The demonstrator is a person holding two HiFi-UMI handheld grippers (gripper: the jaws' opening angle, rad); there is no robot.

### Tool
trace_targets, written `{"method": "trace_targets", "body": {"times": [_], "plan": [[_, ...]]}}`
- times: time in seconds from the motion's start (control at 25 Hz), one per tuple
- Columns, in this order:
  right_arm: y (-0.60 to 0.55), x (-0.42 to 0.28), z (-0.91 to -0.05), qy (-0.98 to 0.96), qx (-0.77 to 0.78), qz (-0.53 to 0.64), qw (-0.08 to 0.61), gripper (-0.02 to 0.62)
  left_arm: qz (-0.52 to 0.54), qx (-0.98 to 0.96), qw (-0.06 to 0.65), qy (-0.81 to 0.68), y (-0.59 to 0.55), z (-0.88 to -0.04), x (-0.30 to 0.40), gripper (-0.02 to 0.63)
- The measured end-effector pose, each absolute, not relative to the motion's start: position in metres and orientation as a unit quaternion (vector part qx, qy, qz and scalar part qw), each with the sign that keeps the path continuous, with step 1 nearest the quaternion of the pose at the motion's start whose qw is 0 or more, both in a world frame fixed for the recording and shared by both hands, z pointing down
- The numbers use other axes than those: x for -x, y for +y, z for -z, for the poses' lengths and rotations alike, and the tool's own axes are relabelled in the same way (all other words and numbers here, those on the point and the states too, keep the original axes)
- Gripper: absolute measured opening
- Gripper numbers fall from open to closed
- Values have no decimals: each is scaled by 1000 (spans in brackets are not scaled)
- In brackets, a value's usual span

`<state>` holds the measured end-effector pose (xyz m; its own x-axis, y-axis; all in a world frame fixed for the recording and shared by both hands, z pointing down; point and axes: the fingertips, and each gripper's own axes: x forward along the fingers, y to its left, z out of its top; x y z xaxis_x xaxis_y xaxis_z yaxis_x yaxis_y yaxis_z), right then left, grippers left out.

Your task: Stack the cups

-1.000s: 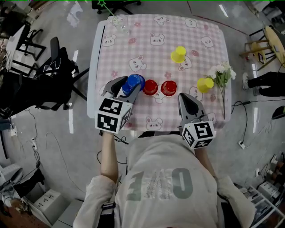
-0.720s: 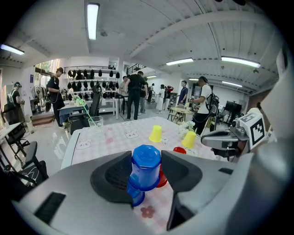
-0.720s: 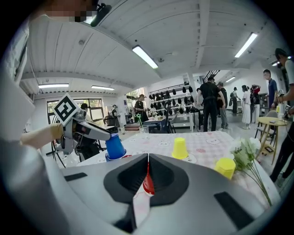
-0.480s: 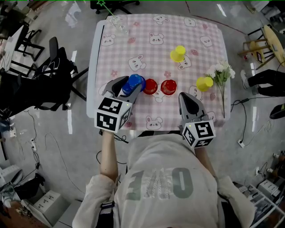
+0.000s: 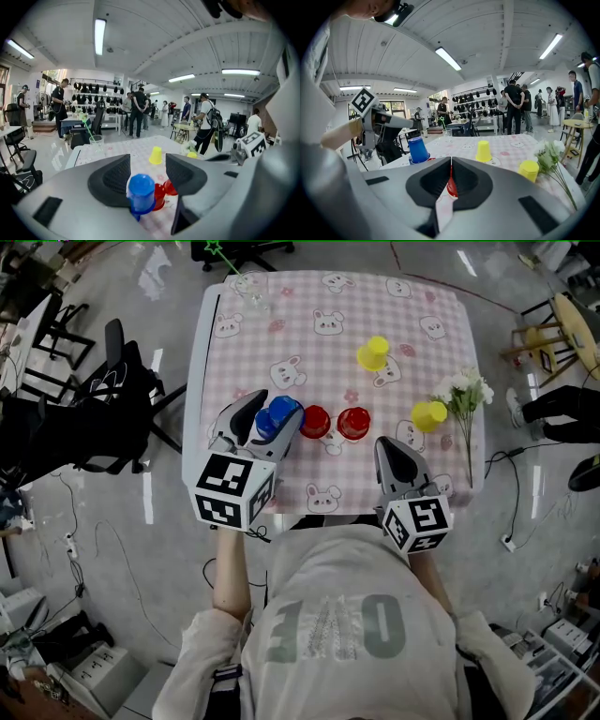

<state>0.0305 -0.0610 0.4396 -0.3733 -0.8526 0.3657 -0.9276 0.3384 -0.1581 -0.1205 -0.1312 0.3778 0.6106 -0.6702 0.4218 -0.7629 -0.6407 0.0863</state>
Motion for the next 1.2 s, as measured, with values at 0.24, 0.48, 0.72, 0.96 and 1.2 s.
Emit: {"method": "trace_targets", "body": {"times": [0.24, 0.48, 0.72, 0.96, 1.2], "plan": [[-51, -50, -435, -805, -559, -173, 96, 29, -119, -894, 61, -428, -138, -317, 56, 218], [-49, -100, -431, -800, -566, -186, 71, 29, -161, -885, 77, -429, -191, -349, -34, 218], [-44, -157, -429, -802, -556, -207, 64, 29, -263, -837, 180, -444, -252, -441, -71, 218], [-42, -200, -438, -799, -556, -220, 72, 29, -305, -817, 224, -434, -270, -478, -87, 219], [-49, -226, -440, -800, -553, -219, 80, 29, -333, -798, 232, -446, -279, -499, -89, 219]]}}
